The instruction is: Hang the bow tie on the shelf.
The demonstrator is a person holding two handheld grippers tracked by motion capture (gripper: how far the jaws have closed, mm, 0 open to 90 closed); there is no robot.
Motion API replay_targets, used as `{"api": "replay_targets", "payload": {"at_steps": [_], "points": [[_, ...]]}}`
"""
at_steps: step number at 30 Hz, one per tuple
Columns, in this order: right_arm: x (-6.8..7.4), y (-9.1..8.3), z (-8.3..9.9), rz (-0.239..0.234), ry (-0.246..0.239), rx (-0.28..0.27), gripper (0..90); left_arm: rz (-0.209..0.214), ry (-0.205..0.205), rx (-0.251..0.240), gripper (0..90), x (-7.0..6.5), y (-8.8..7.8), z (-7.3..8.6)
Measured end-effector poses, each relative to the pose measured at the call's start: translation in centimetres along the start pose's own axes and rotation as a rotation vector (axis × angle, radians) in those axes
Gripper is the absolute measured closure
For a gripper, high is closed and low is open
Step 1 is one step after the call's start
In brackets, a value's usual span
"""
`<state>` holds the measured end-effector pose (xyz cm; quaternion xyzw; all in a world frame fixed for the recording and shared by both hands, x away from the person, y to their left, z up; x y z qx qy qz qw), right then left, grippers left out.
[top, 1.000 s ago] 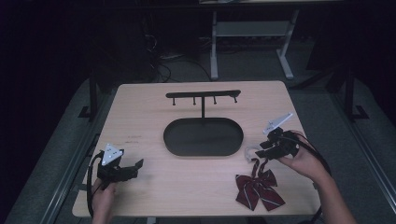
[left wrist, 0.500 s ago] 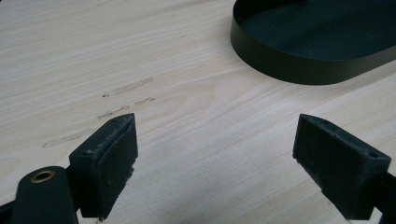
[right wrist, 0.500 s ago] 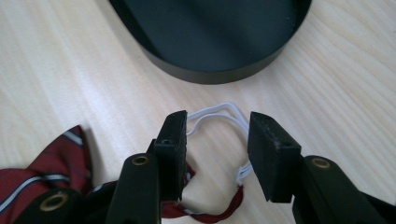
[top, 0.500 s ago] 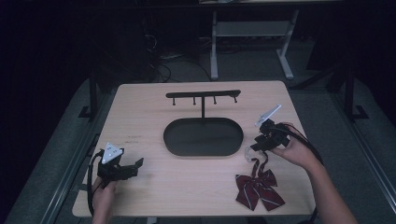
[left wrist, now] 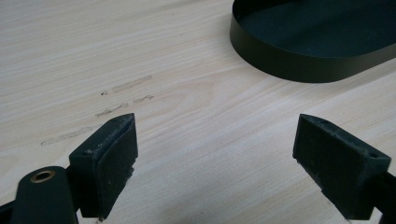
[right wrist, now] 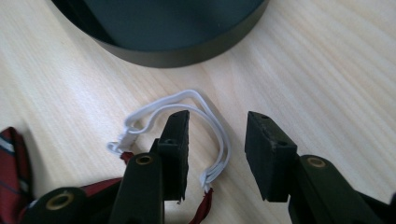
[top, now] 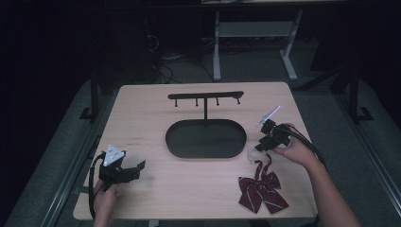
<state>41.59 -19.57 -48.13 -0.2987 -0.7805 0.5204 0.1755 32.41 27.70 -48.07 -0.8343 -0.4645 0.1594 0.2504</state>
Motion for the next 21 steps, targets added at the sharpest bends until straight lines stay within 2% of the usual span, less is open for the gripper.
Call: {"api": "replay_targets", "payload": {"at_steps": [8, 13, 17, 21], "points": [[-0.2, 1.3, 0.4, 0.008, -0.009, 0.046, 63.8, 0.001, 0.005, -0.002, 13.5, -0.2, -0.1, -0.1], [-0.2, 1.7, 0.7, 0.017, -0.019, 0.06, 69.8, 0.003, 0.011, 0.001, 13.6, -0.3, -0.2, 0.0], [0.0, 1.8, 0.6, 0.034, -0.044, 0.06, 80.2, -0.003, 0.005, -0.001, 13.5, -0.1, -0.3, 0.0], [0.2, 1.7, 0.8, 0.036, -0.057, 0.074, 86.2, -0.004, 0.001, -0.001, 13.5, -0.1, -0.3, 0.0]]}}
Point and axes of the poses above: each handheld gripper's, and its own axes: y roughly forward along the jaws, z roughly out of its underside, x roughly to its left, the point moved 6 cm from there along y, roughly forward along the jaws, and after that the axes turned 6 degrees about z, right-handed, at the moved point
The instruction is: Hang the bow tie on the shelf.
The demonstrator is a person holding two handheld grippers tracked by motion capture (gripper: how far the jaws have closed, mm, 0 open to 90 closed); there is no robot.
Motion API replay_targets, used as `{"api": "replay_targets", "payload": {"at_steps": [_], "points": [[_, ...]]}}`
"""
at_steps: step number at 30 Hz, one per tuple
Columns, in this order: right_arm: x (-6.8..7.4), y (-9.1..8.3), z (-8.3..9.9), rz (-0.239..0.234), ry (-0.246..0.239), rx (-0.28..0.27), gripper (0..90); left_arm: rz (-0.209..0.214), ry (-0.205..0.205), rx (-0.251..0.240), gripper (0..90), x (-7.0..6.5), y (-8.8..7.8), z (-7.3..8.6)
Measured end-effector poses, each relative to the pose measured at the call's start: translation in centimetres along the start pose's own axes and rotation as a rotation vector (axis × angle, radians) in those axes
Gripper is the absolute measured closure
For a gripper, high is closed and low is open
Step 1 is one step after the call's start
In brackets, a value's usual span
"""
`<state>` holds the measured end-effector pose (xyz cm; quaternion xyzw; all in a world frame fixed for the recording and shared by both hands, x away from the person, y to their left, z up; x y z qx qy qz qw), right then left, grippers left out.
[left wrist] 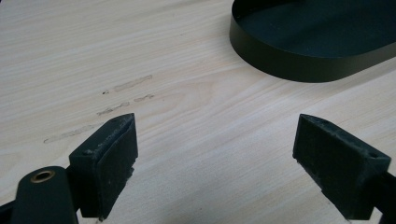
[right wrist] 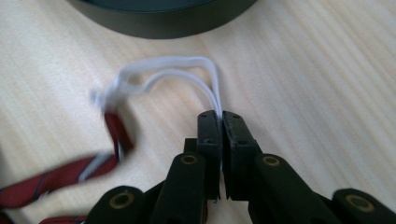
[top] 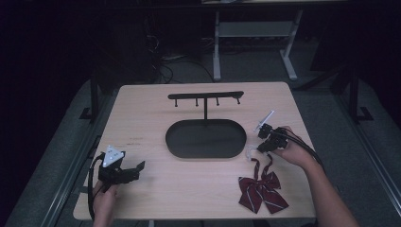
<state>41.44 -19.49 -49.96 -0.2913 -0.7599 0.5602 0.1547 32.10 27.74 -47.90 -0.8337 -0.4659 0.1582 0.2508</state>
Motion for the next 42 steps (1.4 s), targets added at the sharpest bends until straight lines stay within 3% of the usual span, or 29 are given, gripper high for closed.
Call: {"api": "replay_targets", "payload": {"at_steps": [8, 15, 25, 30, 34, 42], "points": [[1.0, -1.6, 0.1, -0.026, -0.024, -0.009, 87.3, -0.003, 0.0, -0.005, 13.6, 0.1, -0.1, -0.1], [2.8, -4.2, -0.4, -0.085, -0.065, -0.077, 87.3, -0.004, -0.002, -0.005, 13.6, 0.0, -0.1, -0.1], [5.0, -6.5, -1.3, -0.142, -0.115, -0.162, 87.3, -0.003, 0.003, -0.003, 13.6, 0.0, -0.1, -0.1], [5.6, -7.6, -1.9, -0.119, -0.136, -0.174, 87.3, -0.003, 0.004, -0.003, 13.5, 0.0, -0.1, -0.1], [5.9, -9.2, -2.8, -0.081, -0.138, -0.214, 87.3, -0.003, 0.006, -0.007, 13.6, 0.0, -0.2, -0.1], [6.3, -10.9, -3.9, -0.072, -0.139, -0.263, 87.3, -0.004, 0.007, -0.006, 13.5, 0.0, -0.2, -0.1]]}}
Point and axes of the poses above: each handheld gripper's, and its own axes: y roughly forward along the jaws, z roughly out of its underside, x roughly to its left, the point moved 6 cm from there along y, roughly forward along the jaws, and after that the axes turned 6 degrees about z, right-handed, at the moved point
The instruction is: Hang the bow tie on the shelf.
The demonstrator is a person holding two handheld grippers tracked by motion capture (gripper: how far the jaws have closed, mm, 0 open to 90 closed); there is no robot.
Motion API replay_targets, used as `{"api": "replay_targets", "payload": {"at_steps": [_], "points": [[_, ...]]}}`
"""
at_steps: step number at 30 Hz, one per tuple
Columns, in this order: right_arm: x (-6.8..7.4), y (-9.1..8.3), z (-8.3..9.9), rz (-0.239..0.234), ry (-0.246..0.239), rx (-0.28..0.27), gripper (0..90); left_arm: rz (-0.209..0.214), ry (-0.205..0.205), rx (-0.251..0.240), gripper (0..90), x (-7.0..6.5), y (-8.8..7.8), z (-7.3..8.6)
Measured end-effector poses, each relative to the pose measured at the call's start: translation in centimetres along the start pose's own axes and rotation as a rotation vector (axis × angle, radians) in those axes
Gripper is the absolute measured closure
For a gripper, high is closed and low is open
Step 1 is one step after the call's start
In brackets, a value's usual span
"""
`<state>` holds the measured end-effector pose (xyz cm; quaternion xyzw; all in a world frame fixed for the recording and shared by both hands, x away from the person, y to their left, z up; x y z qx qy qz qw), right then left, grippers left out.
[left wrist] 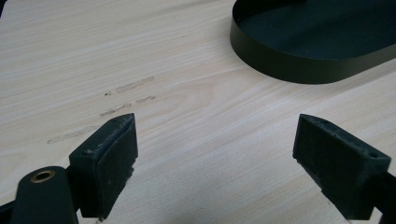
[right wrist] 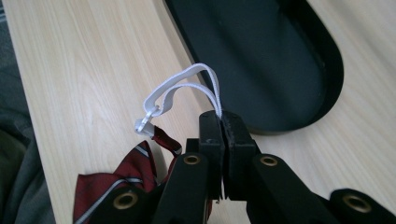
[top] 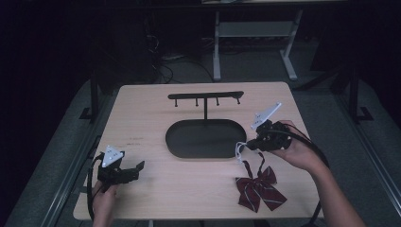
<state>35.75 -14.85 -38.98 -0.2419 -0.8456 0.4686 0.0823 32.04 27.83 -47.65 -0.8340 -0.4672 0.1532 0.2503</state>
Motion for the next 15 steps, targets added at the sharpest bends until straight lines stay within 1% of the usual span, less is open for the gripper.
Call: {"api": "replay_targets", "payload": {"at_steps": [3, 4, 5, 7, 8, 9, 12, 13, 15], "points": [[0.0, -0.5, -0.7, 0.009, 0.003, -0.018, 87.3, 0.0, -0.001, -0.001, 13.5, 0.0, 0.0, 0.0], [0.0, -0.5, -0.7, 0.009, 0.003, -0.018, 87.3, 0.0, -0.001, -0.001, 13.5, 0.0, 0.0, 0.0], [0.0, -0.7, -1.2, 0.012, 0.001, -0.032, 87.3, 0.001, 0.001, 0.0, 13.5, 0.0, 0.0, 0.0], [-0.1, -0.9, -1.7, 0.025, 0.008, -0.04, 87.3, 0.002, 0.0, -0.002, 13.5, 0.0, 0.0, 0.0], [-0.1, -1.0, -1.9, 0.025, 0.011, -0.046, 87.3, 0.002, -0.006, -0.008, 13.6, -0.1, 0.1, -0.1], [-0.2, -1.0, -2.1, 0.024, 0.014, -0.057, 87.3, 0.001, -0.006, -0.008, 13.6, 0.0, 0.1, -0.1], [-0.2, -1.0, -2.6, 0.026, 0.021, -0.067, 87.2, -0.001, -0.01, -0.006, 13.6, 0.0, 0.0, -0.1], [-0.2, -1.0, -2.8, 0.024, 0.03, -0.071, 87.3, -0.002, -0.011, -0.006, 13.6, 0.1, 0.0, -0.1], [-0.2, -0.9, -3.2, 0.029, 0.029, -0.07, 87.2, -0.001, -0.013, -0.009, 13.5, 0.1, 0.0, -0.1]]}}
Point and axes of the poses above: each handheld gripper's, and its own axes: y roughly forward along the jaws, z roughly out of its underside, x roughly to its left, the point moved 6 cm from there along y, roughly forward along the jaws, and after that the axes turned 6 degrees about z, right-handed, at the moved point
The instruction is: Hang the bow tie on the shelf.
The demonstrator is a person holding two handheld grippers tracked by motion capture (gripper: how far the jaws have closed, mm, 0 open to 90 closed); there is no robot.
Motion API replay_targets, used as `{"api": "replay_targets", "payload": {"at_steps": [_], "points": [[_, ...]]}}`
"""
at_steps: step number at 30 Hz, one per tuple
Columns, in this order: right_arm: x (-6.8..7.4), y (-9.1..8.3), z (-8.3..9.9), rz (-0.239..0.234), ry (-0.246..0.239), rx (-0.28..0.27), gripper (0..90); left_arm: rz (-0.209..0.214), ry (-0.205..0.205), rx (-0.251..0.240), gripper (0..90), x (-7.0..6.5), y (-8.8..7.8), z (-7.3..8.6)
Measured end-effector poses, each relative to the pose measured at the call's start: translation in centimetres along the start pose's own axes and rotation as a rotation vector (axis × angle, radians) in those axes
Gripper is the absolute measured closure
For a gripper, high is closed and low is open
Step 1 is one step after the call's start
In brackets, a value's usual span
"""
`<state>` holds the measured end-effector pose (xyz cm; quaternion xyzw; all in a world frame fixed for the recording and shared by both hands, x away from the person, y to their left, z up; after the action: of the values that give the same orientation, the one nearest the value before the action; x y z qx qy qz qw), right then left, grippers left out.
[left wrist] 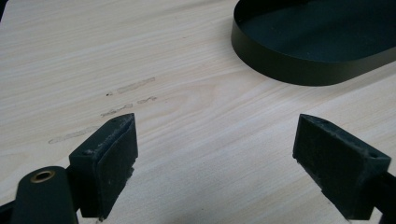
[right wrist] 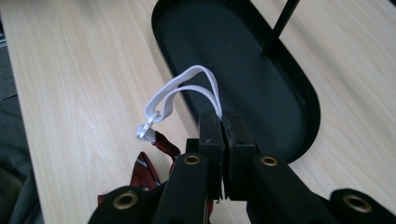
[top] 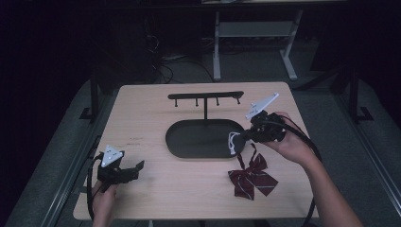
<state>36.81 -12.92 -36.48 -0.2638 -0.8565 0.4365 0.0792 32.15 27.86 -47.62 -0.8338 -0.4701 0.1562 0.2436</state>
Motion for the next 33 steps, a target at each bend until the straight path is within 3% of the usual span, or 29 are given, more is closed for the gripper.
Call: {"api": "replay_targets", "payload": {"at_steps": [17, 33], "points": [[-0.8, 0.5, -3.7, 0.025, 0.014, -0.033, 87.2, 0.004, -0.006, 0.001, 13.6, 0.0, 0.2, 0.0], [-1.7, 1.0, -5.3, 0.034, 0.021, -0.025, 87.1, 0.007, -0.001, -0.002, 13.6, 0.0, 0.1, 0.0]]}}
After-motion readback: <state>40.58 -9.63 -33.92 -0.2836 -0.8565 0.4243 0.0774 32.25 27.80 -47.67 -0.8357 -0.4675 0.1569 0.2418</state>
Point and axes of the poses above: each handheld gripper's, and its own axes: y roughly forward along the jaws, z roughly out of its underside, x roughly to its left, the point moved 6 cm from there along y, roughly forward along the jaws, and after that the axes turned 6 degrees about z, right-handed, at the moved point
